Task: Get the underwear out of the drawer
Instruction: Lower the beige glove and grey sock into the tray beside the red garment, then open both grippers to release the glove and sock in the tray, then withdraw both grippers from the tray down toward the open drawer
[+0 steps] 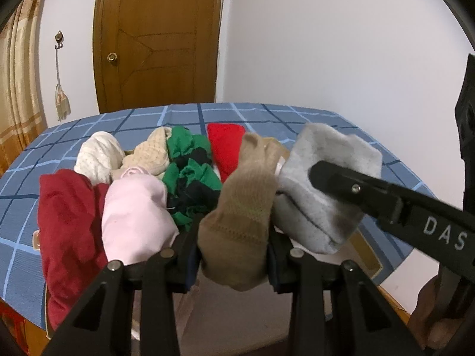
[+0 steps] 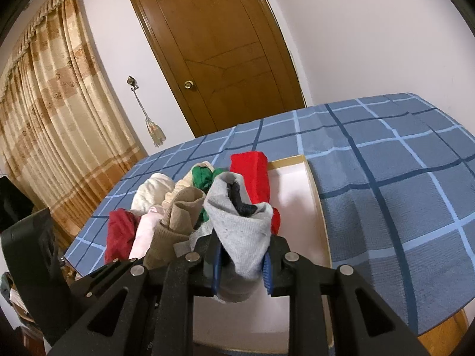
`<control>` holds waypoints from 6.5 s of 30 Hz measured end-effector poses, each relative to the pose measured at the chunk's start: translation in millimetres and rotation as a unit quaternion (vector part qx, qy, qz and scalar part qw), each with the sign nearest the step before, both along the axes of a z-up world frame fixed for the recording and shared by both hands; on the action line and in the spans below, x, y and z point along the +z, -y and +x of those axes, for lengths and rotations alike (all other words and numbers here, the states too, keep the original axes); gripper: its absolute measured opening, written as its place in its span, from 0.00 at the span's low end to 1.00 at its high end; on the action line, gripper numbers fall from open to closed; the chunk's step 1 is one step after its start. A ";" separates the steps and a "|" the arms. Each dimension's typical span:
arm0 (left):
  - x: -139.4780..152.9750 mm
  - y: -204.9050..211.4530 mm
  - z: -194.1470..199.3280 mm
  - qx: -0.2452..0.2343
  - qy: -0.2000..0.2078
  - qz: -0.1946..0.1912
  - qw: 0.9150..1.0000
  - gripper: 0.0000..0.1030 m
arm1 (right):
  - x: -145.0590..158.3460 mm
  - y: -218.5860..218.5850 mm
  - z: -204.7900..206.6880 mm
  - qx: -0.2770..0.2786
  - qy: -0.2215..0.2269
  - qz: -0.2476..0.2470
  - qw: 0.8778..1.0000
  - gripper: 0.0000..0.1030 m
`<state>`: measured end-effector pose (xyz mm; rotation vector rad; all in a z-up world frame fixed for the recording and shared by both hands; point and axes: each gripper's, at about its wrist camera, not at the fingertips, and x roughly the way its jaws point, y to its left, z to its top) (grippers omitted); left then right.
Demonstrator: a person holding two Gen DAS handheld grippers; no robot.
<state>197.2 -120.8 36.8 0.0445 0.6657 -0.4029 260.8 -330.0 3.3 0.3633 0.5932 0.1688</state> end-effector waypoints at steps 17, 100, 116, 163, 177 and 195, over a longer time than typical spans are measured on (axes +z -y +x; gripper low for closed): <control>-24.2 5.1 24.5 0.031 -0.027 0.032 0.999 0.34 | -32.8 -11.9 41.4 -0.001 -0.046 0.000 0.999 0.24; -21.1 -42.5 -42.6 0.100 0.051 0.045 0.993 1.00 | -31.3 -9.9 -56.1 -0.005 0.012 -0.001 1.000 0.56; -28.5 -40.4 -64.8 0.095 0.042 0.065 0.993 1.00 | -41.9 -11.4 -78.4 0.005 -0.009 0.012 1.000 0.56; -47.5 -45.7 -110.5 0.072 0.011 0.079 0.994 1.00 | -47.6 -26.6 -130.0 0.042 -0.015 -0.002 0.999 0.56; -56.3 -45.3 -125.8 0.057 0.003 0.090 0.994 1.00 | -53.8 -29.1 -145.7 0.053 -0.024 -0.011 0.998 0.56; -69.6 -38.8 -146.2 0.026 -0.006 0.111 0.993 1.00 | -65.7 -32.3 -162.6 0.071 -0.041 -0.022 0.996 0.56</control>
